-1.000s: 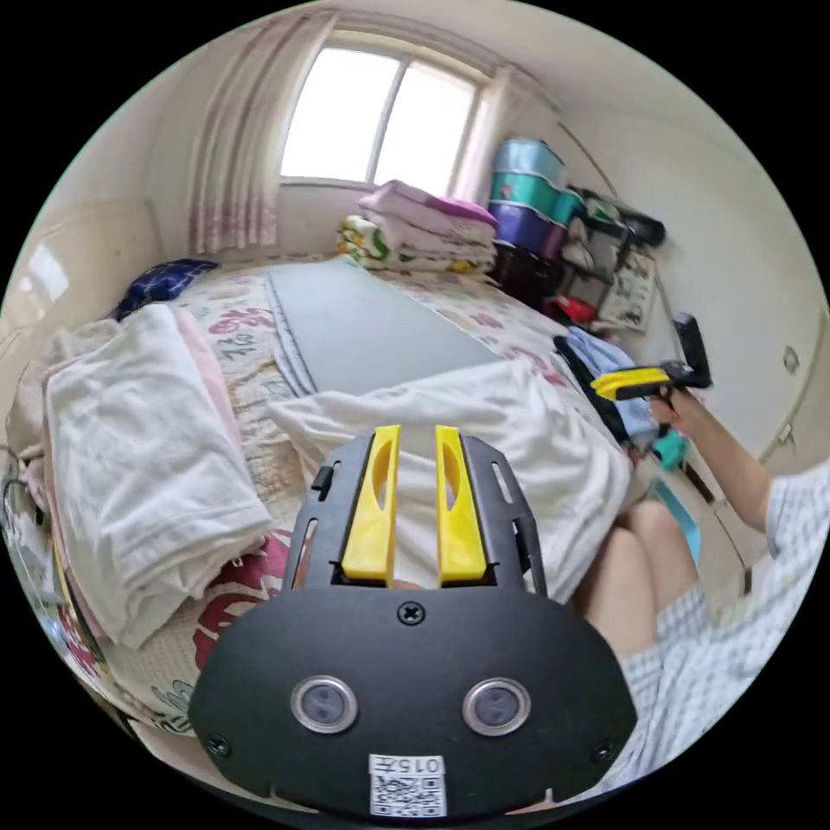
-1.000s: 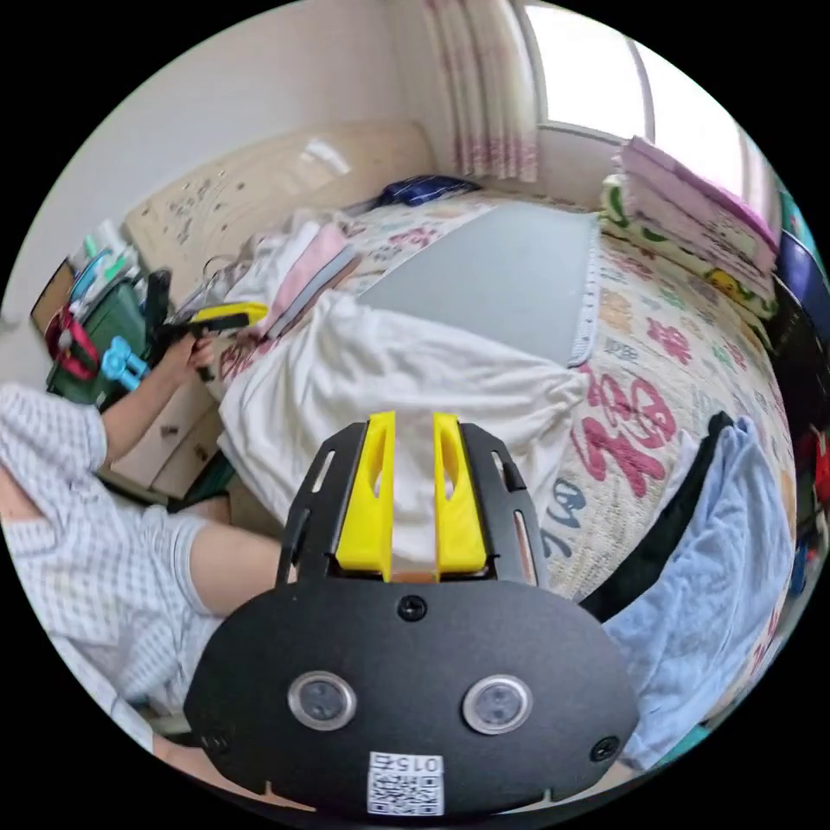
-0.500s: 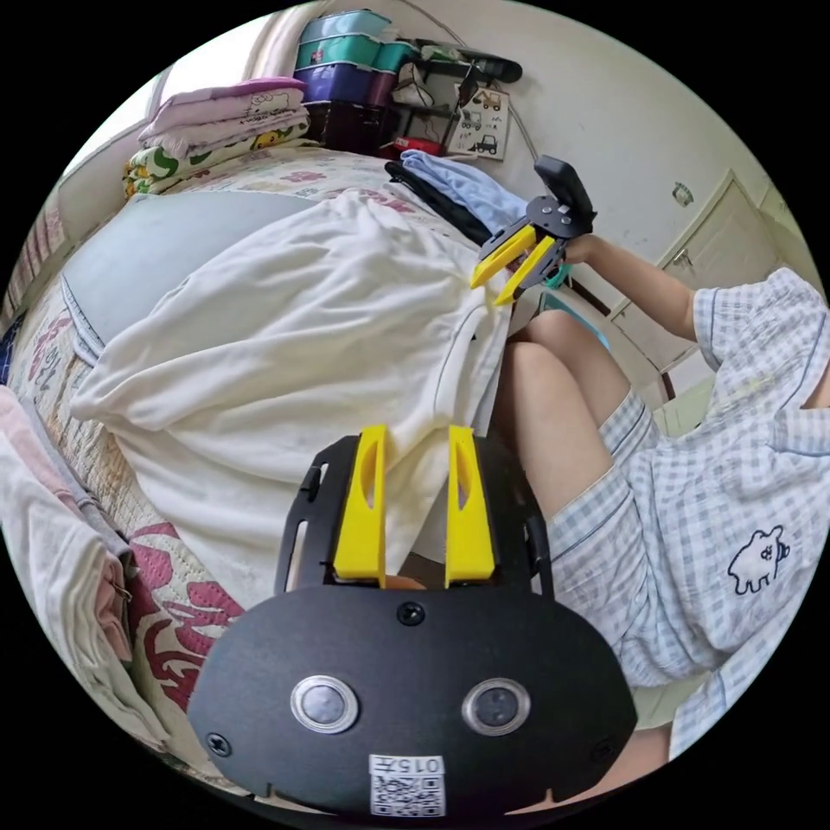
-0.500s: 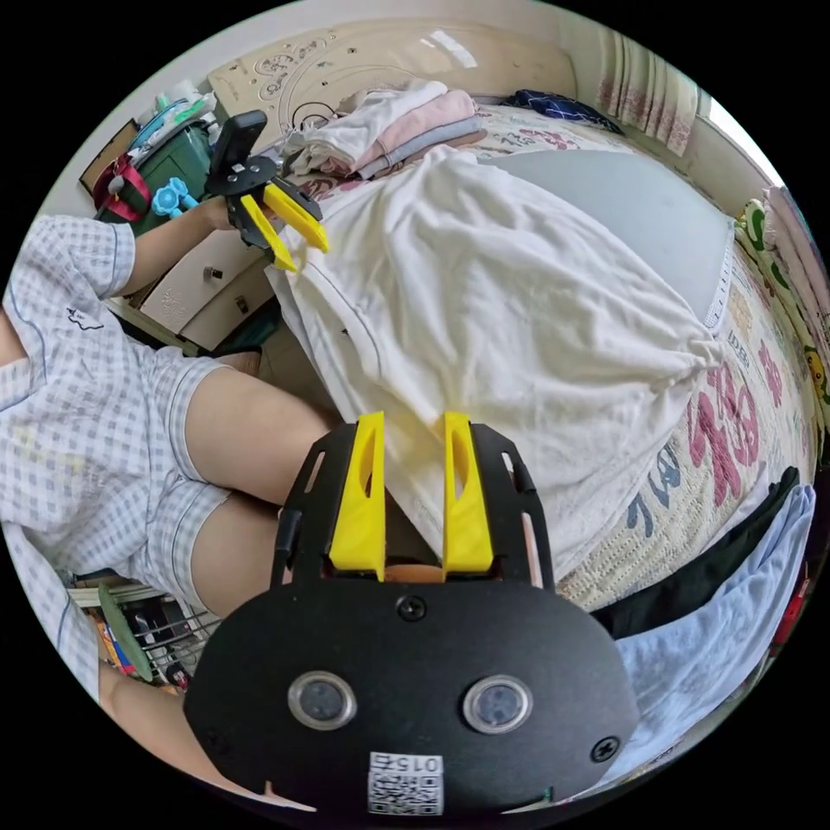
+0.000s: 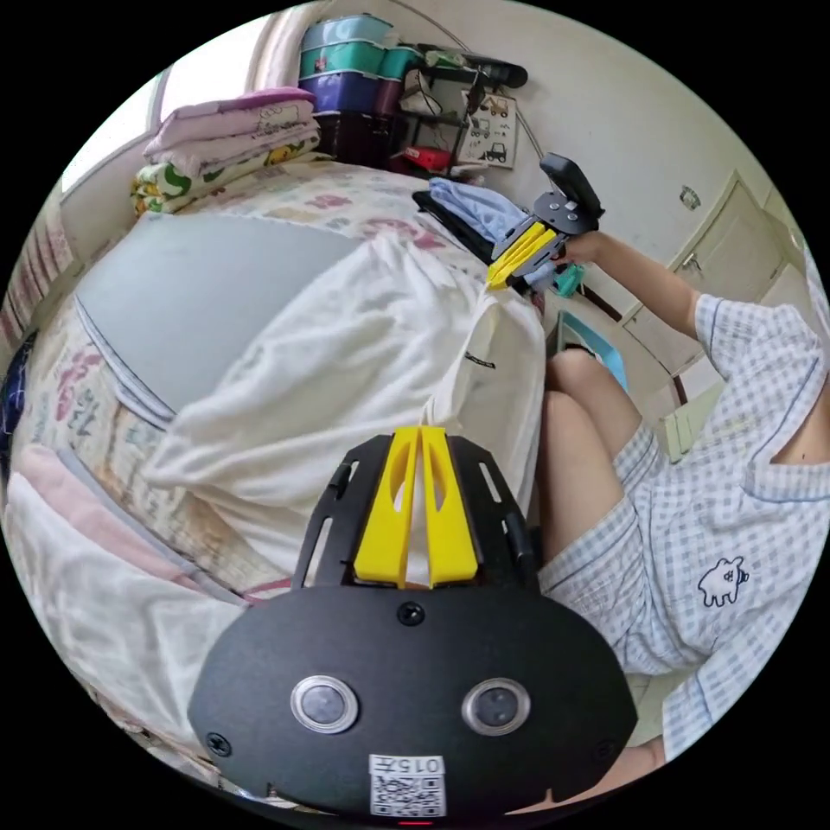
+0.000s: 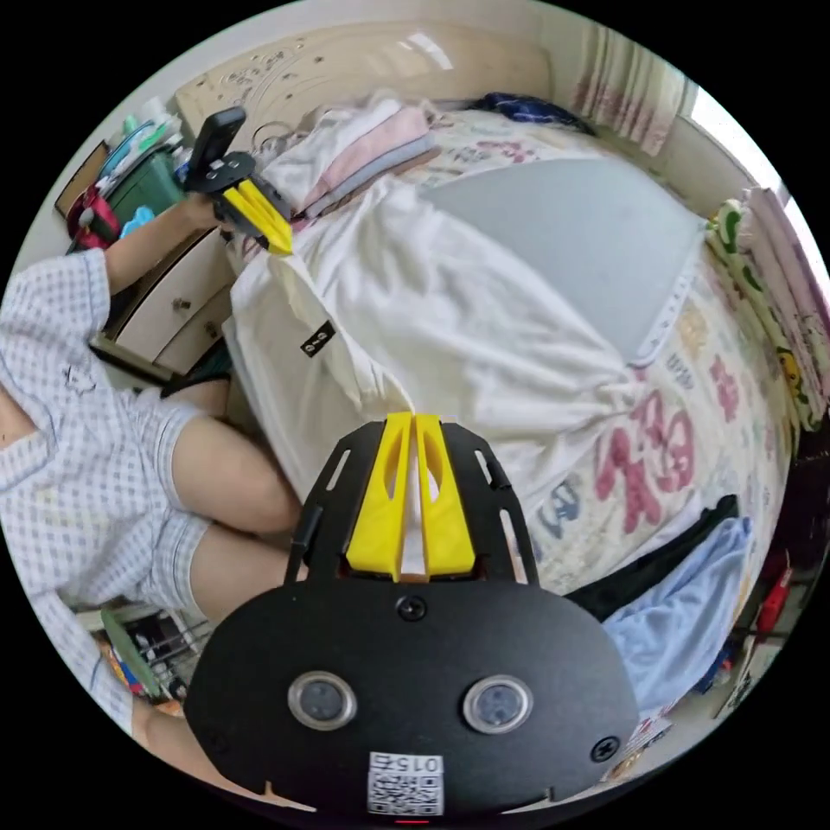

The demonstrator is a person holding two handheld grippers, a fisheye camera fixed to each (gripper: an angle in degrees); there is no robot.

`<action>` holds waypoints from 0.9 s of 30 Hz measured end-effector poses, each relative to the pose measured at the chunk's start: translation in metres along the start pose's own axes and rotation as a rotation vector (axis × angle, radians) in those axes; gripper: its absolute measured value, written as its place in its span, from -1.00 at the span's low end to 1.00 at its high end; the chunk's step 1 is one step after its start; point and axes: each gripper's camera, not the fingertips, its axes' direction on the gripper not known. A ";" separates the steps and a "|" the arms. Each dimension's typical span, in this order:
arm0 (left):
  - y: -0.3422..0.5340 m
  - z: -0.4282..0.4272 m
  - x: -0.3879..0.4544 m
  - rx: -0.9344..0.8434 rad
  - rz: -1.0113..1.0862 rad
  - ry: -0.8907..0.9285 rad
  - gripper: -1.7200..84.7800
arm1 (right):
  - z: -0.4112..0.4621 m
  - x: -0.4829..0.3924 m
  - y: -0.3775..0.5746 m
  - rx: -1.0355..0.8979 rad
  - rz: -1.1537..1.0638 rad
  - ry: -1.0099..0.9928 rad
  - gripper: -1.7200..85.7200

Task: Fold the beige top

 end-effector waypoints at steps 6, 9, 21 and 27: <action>-0.062 -0.177 -0.093 0.631 -0.538 -0.436 -0.90 | -0.181 0.105 -0.130 0.611 0.521 0.270 -0.83; -0.032 -0.179 -0.055 0.736 -0.477 -0.241 -0.80 | -0.196 0.100 -0.121 0.698 0.452 -0.002 -0.76; 0.352 -0.048 0.067 0.345 -0.912 -0.196 -0.69 | -0.085 0.091 0.211 0.260 0.802 -0.134 -0.69; 0.362 -0.052 0.084 0.385 -0.969 -0.213 -0.68 | -0.102 0.115 0.216 0.351 0.902 -0.234 -0.75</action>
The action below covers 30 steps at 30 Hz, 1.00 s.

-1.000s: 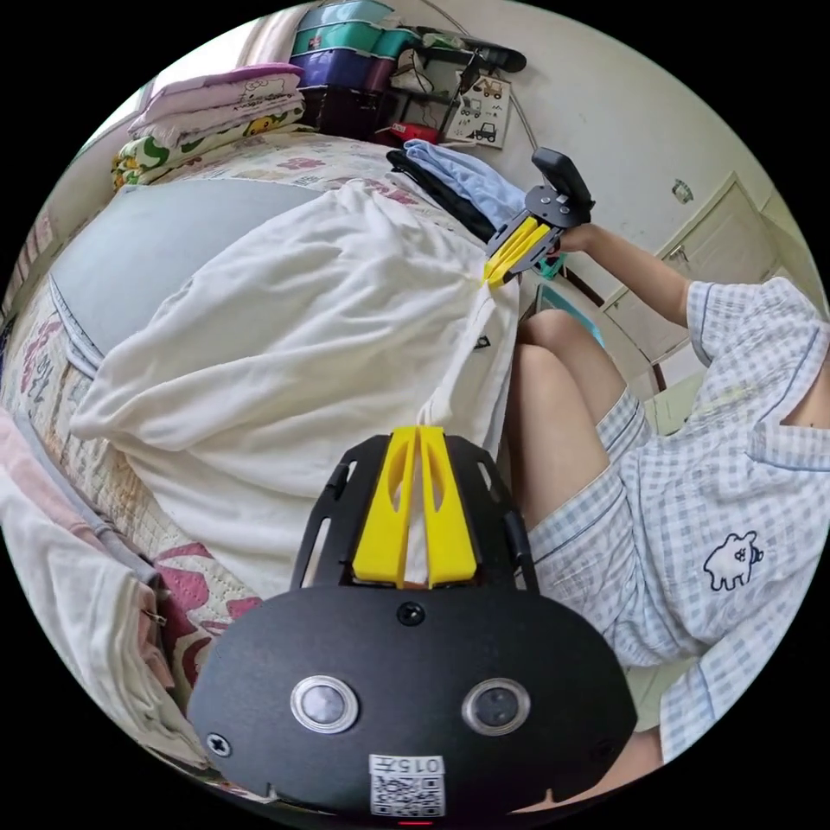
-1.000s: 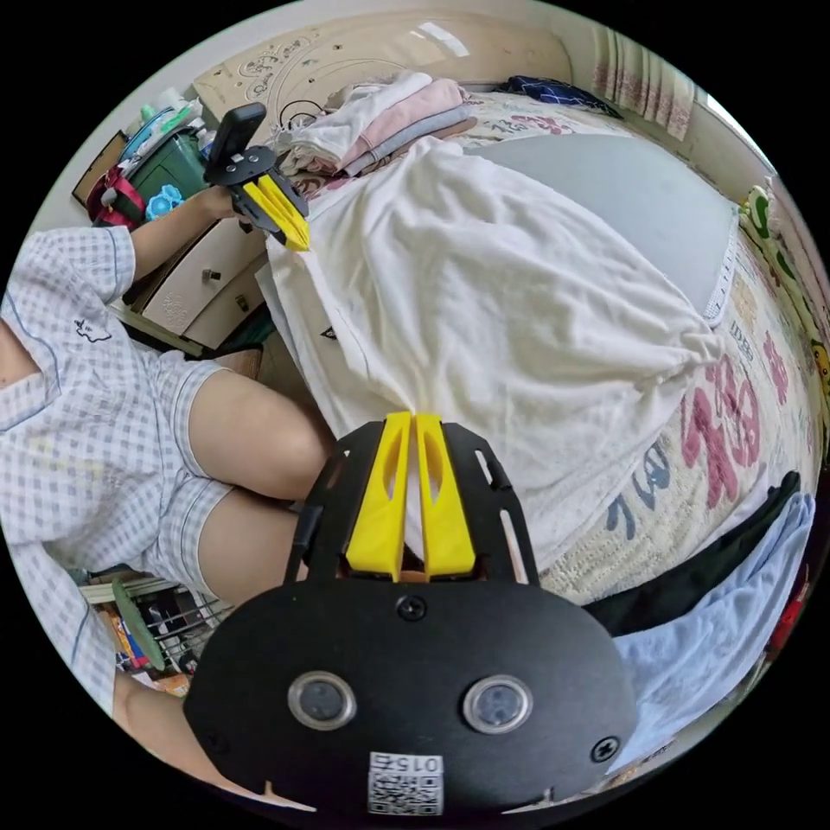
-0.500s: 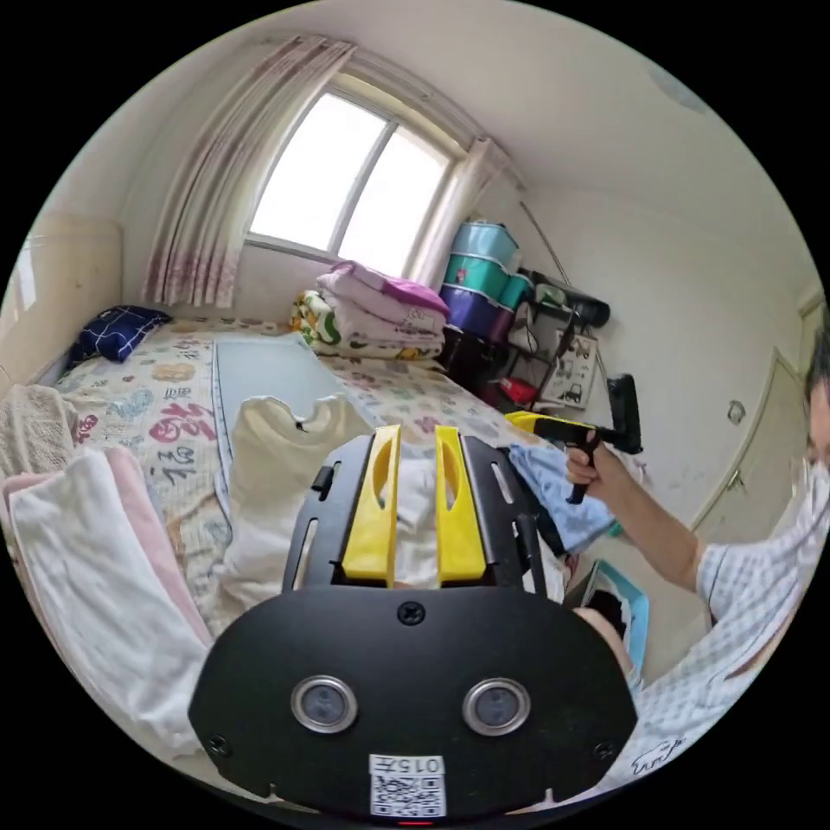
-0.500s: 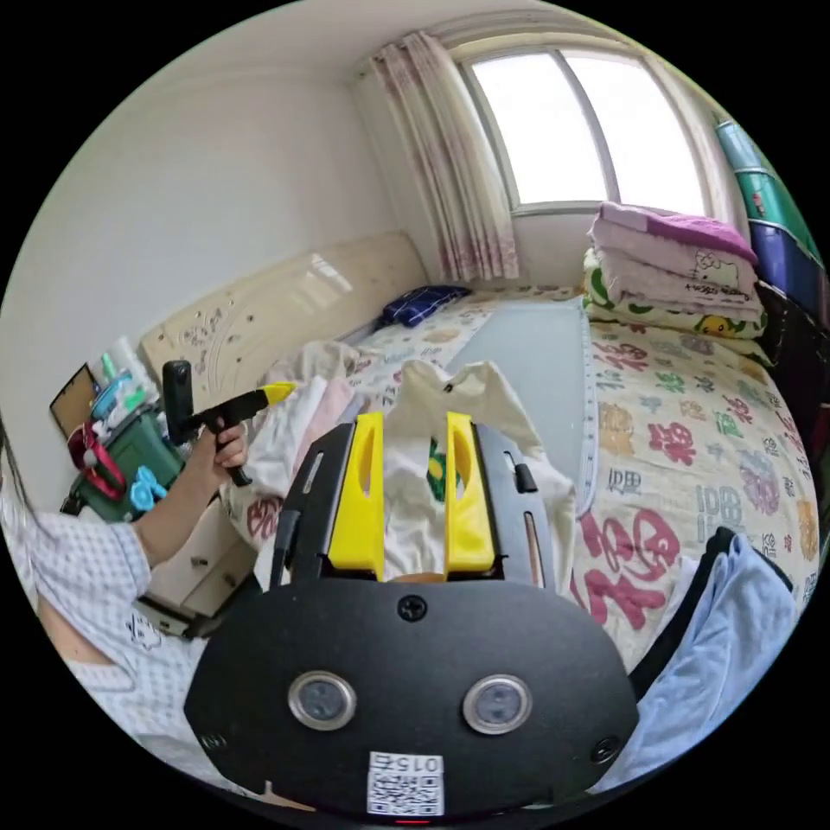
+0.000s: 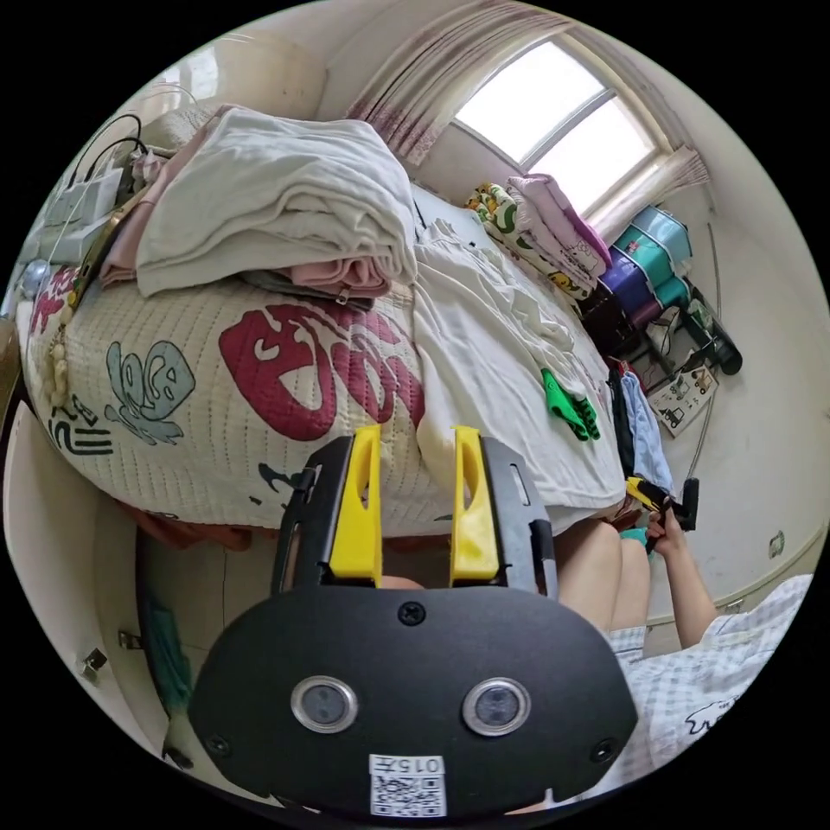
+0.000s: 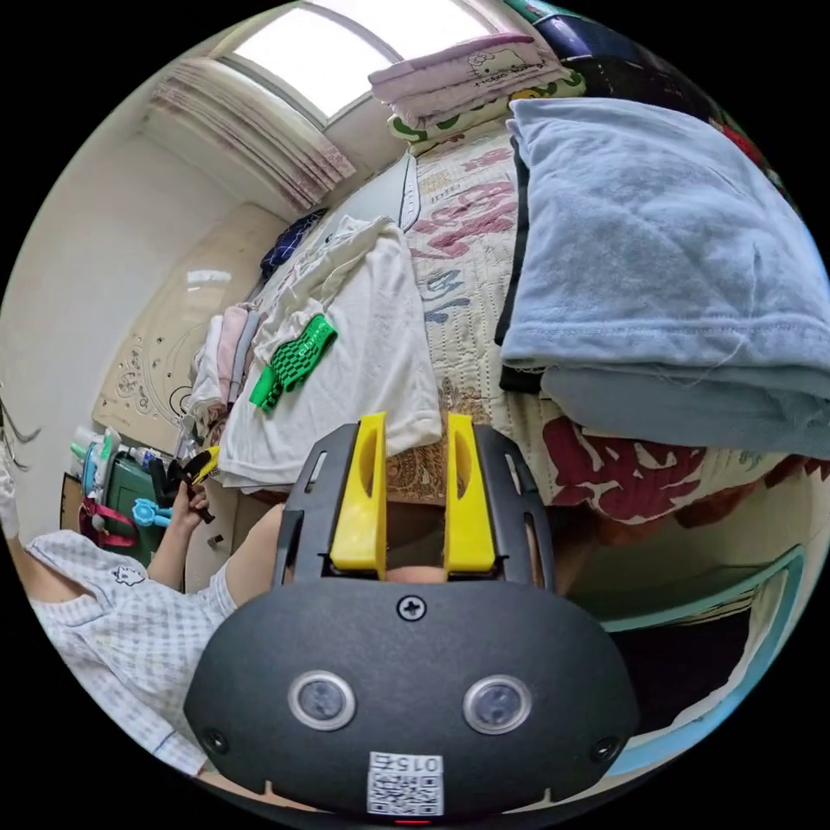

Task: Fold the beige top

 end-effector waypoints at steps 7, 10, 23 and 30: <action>0.006 -0.010 0.019 -0.045 0.018 -0.065 -0.91 | -0.018 -0.001 -0.023 -0.026 0.009 0.001 -0.92; 0.012 -0.034 0.027 0.001 0.030 0.006 -0.95 | -0.049 -0.005 -0.015 0.039 0.017 -0.005 -0.94; 0.035 -0.076 0.052 -0.023 0.080 -0.166 -0.85 | -0.093 0.004 0.008 0.118 0.126 0.042 -0.92; -0.019 -0.062 0.168 0.025 0.500 0.054 -0.76 | -0.113 -0.053 -0.004 0.221 -0.063 0.139 -0.82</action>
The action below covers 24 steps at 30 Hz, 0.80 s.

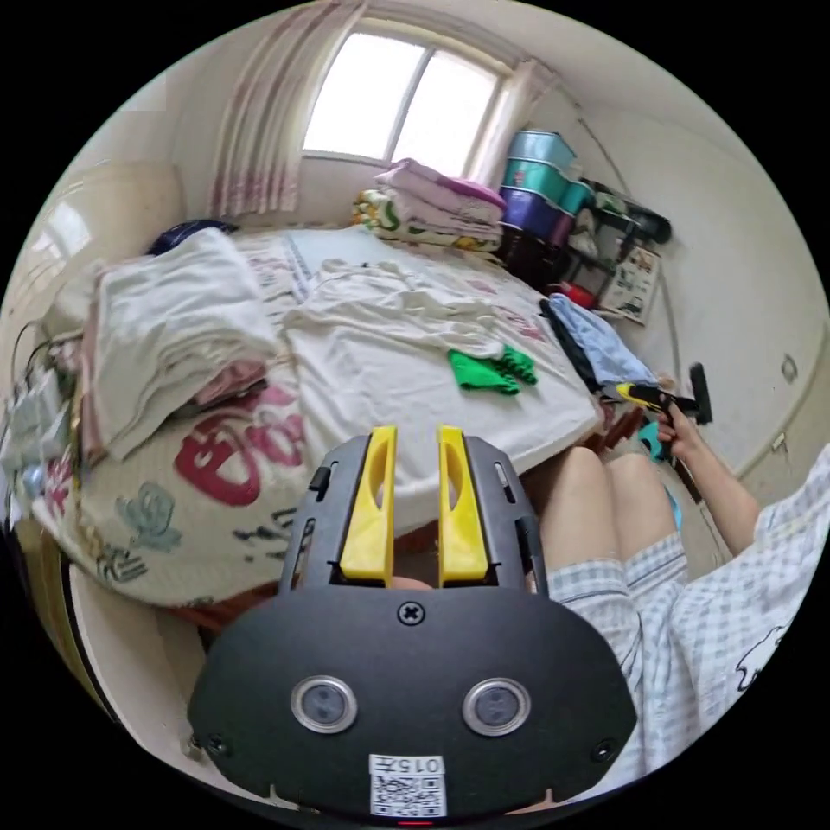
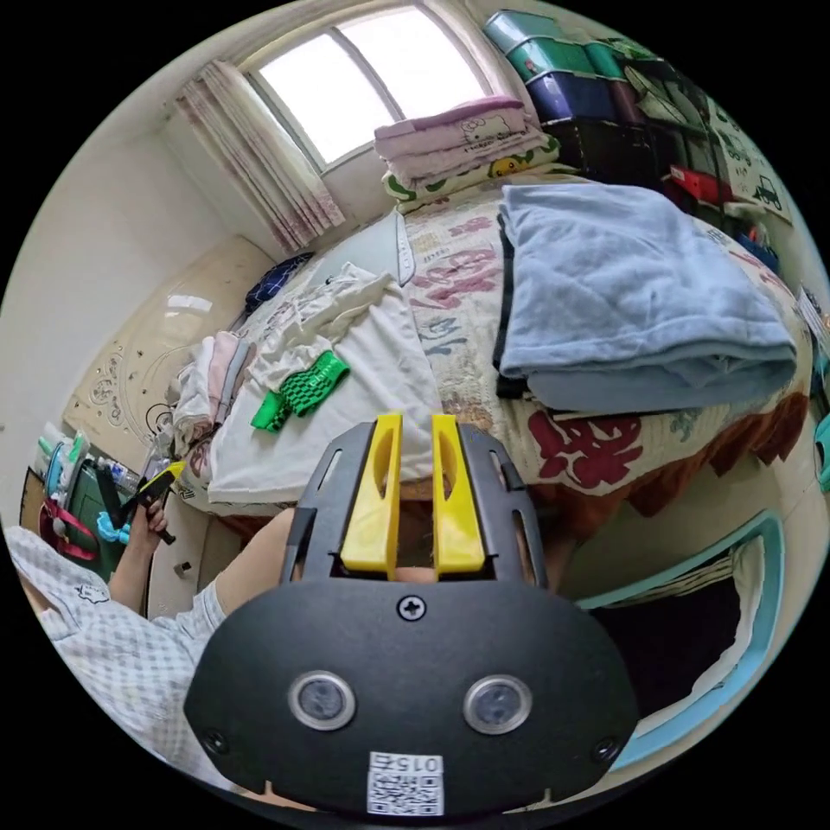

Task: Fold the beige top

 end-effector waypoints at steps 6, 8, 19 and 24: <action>-0.112 0.097 0.102 -0.023 0.271 0.242 -0.58 | 0.051 -0.036 -0.029 -0.009 -0.087 -0.259 -0.80; -0.138 0.125 0.124 -0.034 0.311 0.255 -0.57 | 0.076 -0.041 -0.036 -0.059 -0.097 -0.293 -0.76; -0.195 0.223 0.172 -0.208 0.341 0.238 -0.54 | 0.143 -0.011 -0.073 -0.228 -0.109 -0.221 -0.77; -0.197 0.221 0.179 -0.198 0.289 0.220 -0.55 | 0.136 0.029 -0.067 -0.258 -0.073 -0.363 -0.89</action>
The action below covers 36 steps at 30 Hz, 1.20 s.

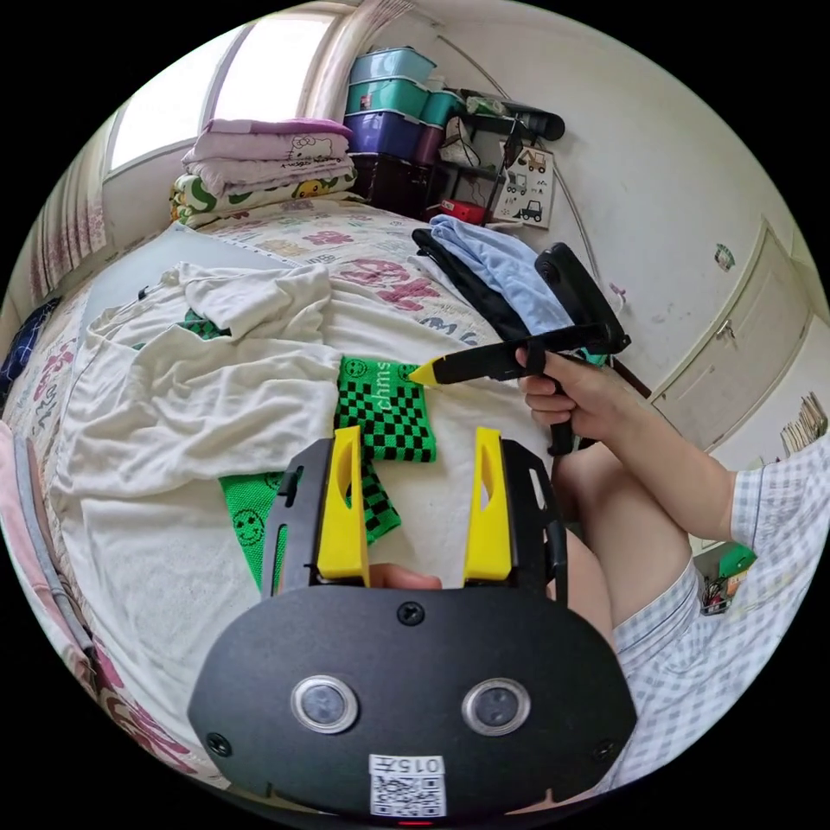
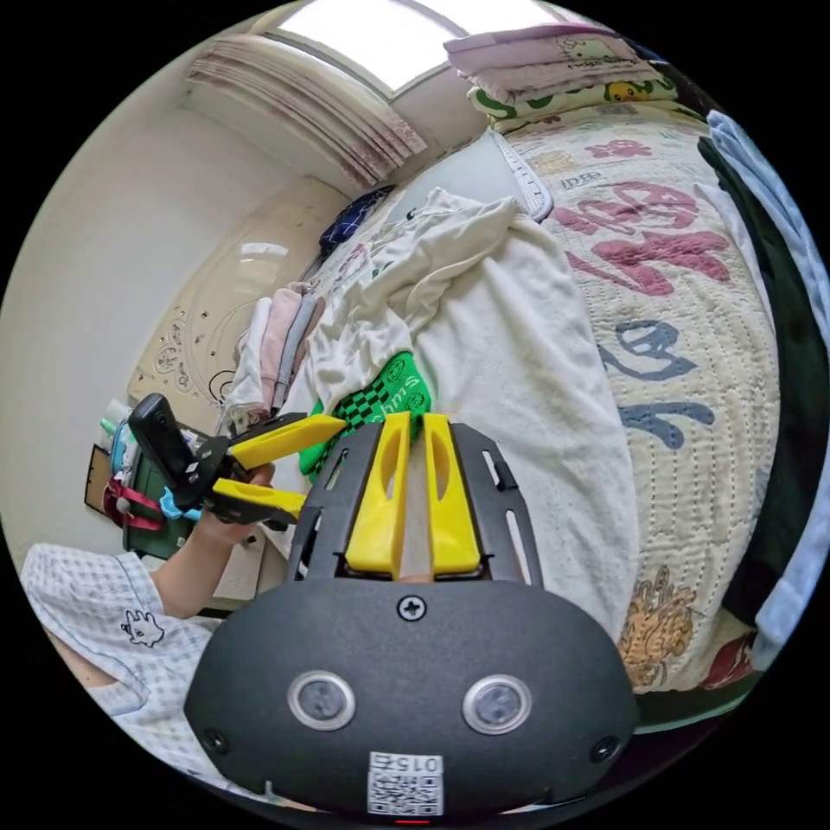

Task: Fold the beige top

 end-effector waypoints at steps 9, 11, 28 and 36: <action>-0.003 -0.012 0.043 0.030 -0.077 -0.173 -0.53 | -0.035 0.004 0.033 0.058 -0.169 -0.369 -0.95; 0.000 -0.017 0.050 0.060 -0.106 -0.206 -0.53 | -0.037 0.008 0.040 0.070 -0.181 -0.409 -0.95; 0.041 -0.033 0.044 0.222 -0.303 -0.214 -0.81 | 0.032 0.021 0.127 0.057 -0.289 -0.461 -0.95; 0.106 -0.126 -0.023 0.330 -0.435 -0.370 -0.96 | 0.111 -0.021 0.181 -0.013 -0.529 0.013 -0.89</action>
